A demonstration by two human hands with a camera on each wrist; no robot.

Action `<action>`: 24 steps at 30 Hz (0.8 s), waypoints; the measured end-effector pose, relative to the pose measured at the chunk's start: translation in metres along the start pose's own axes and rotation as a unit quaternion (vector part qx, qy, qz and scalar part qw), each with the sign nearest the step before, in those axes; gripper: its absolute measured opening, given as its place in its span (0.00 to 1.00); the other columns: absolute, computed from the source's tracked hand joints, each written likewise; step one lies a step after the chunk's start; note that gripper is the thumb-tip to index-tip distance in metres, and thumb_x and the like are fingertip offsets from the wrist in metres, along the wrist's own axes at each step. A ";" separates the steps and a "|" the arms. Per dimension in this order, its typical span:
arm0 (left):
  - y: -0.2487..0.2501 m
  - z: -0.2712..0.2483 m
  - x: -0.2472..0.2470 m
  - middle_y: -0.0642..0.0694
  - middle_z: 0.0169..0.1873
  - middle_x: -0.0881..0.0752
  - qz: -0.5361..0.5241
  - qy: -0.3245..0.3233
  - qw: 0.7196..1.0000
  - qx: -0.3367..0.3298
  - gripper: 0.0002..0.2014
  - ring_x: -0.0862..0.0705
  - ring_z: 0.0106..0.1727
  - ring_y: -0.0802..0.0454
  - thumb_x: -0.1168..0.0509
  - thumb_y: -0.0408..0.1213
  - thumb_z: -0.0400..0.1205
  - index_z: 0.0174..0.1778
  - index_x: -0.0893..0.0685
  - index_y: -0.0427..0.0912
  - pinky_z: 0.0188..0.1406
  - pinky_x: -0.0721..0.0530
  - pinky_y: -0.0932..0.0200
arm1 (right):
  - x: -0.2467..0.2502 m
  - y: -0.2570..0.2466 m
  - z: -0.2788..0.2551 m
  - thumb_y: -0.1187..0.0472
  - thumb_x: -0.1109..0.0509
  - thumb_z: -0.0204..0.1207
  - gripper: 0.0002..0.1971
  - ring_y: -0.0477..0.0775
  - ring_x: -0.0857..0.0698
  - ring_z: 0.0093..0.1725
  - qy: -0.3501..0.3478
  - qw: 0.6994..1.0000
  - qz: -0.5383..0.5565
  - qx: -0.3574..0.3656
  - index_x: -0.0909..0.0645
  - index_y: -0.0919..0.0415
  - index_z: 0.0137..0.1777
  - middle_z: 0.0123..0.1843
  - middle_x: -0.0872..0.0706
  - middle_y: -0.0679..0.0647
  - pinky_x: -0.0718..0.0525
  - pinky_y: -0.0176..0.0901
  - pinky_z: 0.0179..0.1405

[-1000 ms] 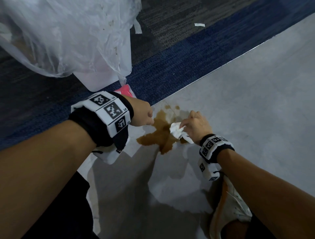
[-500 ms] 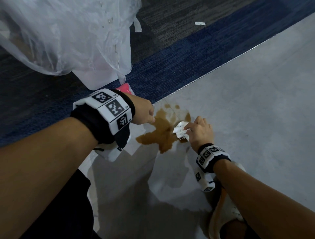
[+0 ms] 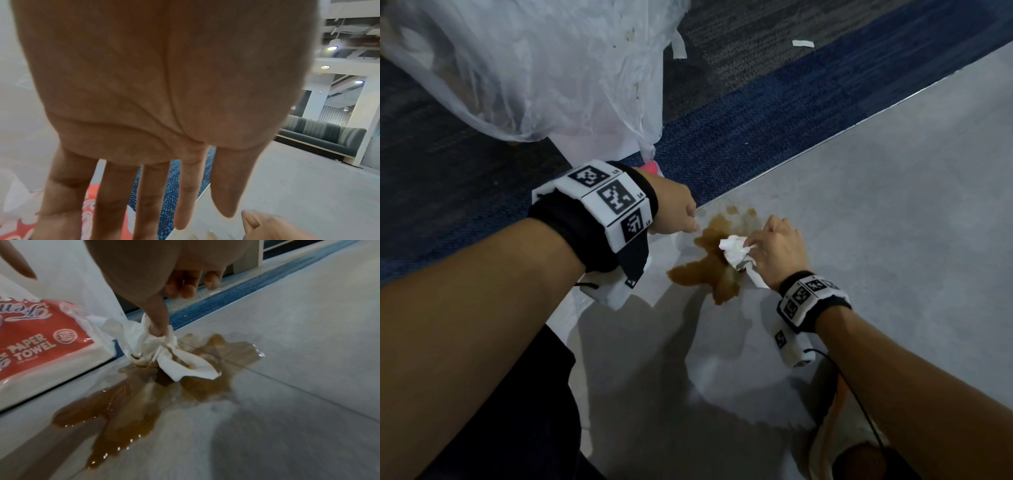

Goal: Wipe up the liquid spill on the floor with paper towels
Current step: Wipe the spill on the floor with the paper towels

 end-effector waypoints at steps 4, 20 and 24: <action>-0.008 -0.004 0.003 0.47 0.71 0.23 -0.006 0.011 1.000 0.006 0.23 0.22 0.60 0.50 0.48 0.51 0.86 0.75 0.26 0.47 0.71 0.28 0.50 | -0.006 -0.031 0.007 0.58 0.28 0.72 0.07 0.59 0.26 0.54 -0.020 0.998 -0.039 0.052 0.13 0.50 0.49 0.49 0.23 0.53 0.29 0.52 0.53; -0.017 -0.003 0.002 0.46 0.58 0.14 -0.025 0.006 0.999 0.019 0.22 0.14 0.56 0.48 0.47 0.53 0.85 0.73 0.24 0.49 0.65 0.20 0.49 | -0.040 -0.120 -0.010 0.53 0.32 0.70 0.13 0.62 0.26 0.56 -0.051 0.981 -0.102 0.158 0.15 0.58 0.51 0.56 0.23 0.58 0.31 0.55 0.52; -0.009 -0.007 0.008 0.46 0.63 0.17 -0.014 0.011 1.000 0.015 0.23 0.17 0.56 0.50 0.48 0.50 0.86 0.75 0.26 0.46 0.64 0.24 0.53 | -0.047 -0.123 -0.015 0.54 0.32 0.72 0.13 0.61 0.27 0.56 -0.063 0.977 -0.116 0.169 0.16 0.56 0.54 0.58 0.24 0.57 0.31 0.54 0.51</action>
Point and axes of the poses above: each hand's wrist, its own z-axis towards the middle knuckle, its own x-axis out of the back of the hand, y = z × x, the point moved 9 cm from there along z, towards the middle knuckle
